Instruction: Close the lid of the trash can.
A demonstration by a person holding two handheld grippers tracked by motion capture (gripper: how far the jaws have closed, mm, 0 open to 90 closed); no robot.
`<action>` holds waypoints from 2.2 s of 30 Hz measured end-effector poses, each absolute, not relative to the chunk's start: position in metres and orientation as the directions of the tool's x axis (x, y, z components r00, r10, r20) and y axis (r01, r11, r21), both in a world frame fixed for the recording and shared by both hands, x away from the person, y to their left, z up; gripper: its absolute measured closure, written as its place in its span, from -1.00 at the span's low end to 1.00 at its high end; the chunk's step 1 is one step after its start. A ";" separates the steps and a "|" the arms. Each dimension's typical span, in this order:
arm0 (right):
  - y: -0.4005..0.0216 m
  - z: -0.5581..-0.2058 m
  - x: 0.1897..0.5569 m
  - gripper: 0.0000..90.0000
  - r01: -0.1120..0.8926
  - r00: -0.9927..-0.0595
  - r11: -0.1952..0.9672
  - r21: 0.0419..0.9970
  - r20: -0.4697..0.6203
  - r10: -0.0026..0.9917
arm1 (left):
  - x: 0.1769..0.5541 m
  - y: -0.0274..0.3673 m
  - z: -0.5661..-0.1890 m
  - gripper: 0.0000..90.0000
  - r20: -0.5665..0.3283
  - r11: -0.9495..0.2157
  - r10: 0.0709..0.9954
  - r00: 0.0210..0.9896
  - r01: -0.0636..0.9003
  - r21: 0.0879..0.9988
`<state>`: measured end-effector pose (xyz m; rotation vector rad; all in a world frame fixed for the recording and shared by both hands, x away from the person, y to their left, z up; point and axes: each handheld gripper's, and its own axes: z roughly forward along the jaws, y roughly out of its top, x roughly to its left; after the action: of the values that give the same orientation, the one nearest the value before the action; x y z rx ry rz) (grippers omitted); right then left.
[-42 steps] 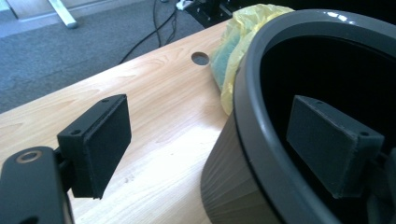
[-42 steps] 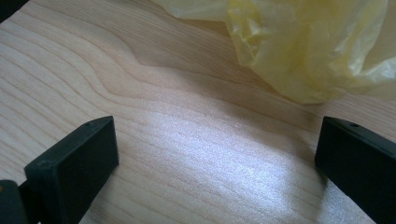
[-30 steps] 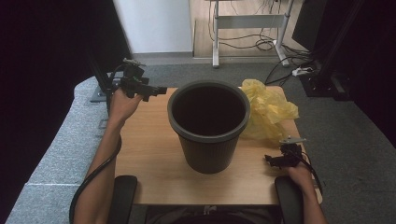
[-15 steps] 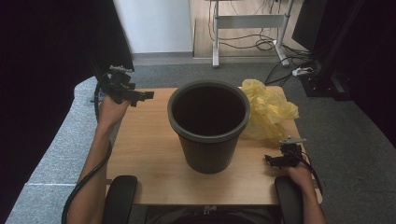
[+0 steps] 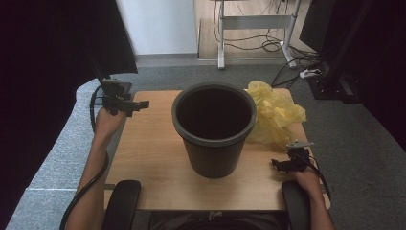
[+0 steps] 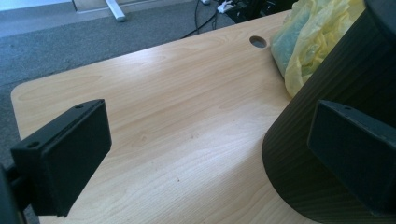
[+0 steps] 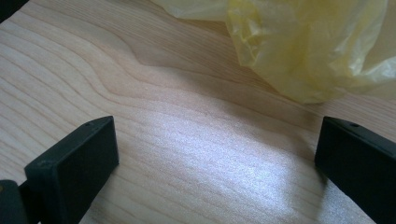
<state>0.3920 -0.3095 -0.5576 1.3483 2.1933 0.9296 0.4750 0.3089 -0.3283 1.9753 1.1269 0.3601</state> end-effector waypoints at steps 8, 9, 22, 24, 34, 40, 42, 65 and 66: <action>-0.309 -0.558 0.392 -1.00 0.624 -0.453 0.312 0.716 0.006 0.892 | 0.475 0.314 -0.349 -1.00 -0.145 -0.267 0.822 0.551 0.597 0.756; -0.309 -0.558 0.392 -1.00 0.624 -0.453 0.313 0.716 0.006 0.892 | 0.475 0.314 -0.352 -1.00 -0.146 -0.264 0.823 0.549 0.598 0.757; -0.309 -0.558 0.392 -1.00 0.624 -0.452 0.312 0.716 0.005 0.892 | 0.475 0.321 -0.386 -1.00 -0.177 -0.241 0.828 0.533 0.622 0.745; -0.309 -0.558 0.392 -1.00 0.624 -0.452 0.312 0.716 0.005 0.892 | 0.475 0.321 -0.391 -1.00 -0.177 -0.245 0.828 0.532 0.627 0.739; -0.309 -0.558 0.392 -1.00 0.624 -0.452 0.312 0.716 0.005 0.892 | 0.475 0.323 -0.416 -1.00 -0.202 -0.231 0.823 0.531 0.637 0.735; -0.309 -0.558 0.392 -1.00 0.624 -0.452 0.312 0.716 0.005 0.892 | 0.473 0.324 -0.431 -1.00 -0.212 -0.229 0.819 0.533 0.642 0.732; -0.309 -0.558 0.392 -1.00 0.624 -0.452 0.313 0.716 0.005 0.892 | 0.473 0.324 -0.436 -1.00 -0.215 -0.227 0.821 0.529 0.647 0.727; -0.309 -0.558 0.392 -1.00 0.625 -0.452 0.312 0.716 0.006 0.892 | 0.470 0.320 -0.496 -1.00 -0.270 -0.213 0.807 0.525 0.685 0.697; -0.309 -0.558 0.392 -1.00 0.625 -0.452 0.312 0.716 0.006 0.892 | 0.470 0.320 -0.499 -1.00 -0.271 -0.214 0.807 0.525 0.688 0.694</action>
<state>0.3916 -0.3093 -0.5576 1.3504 2.1920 0.9289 0.4699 0.3197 -0.4993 1.9609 1.2182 0.1884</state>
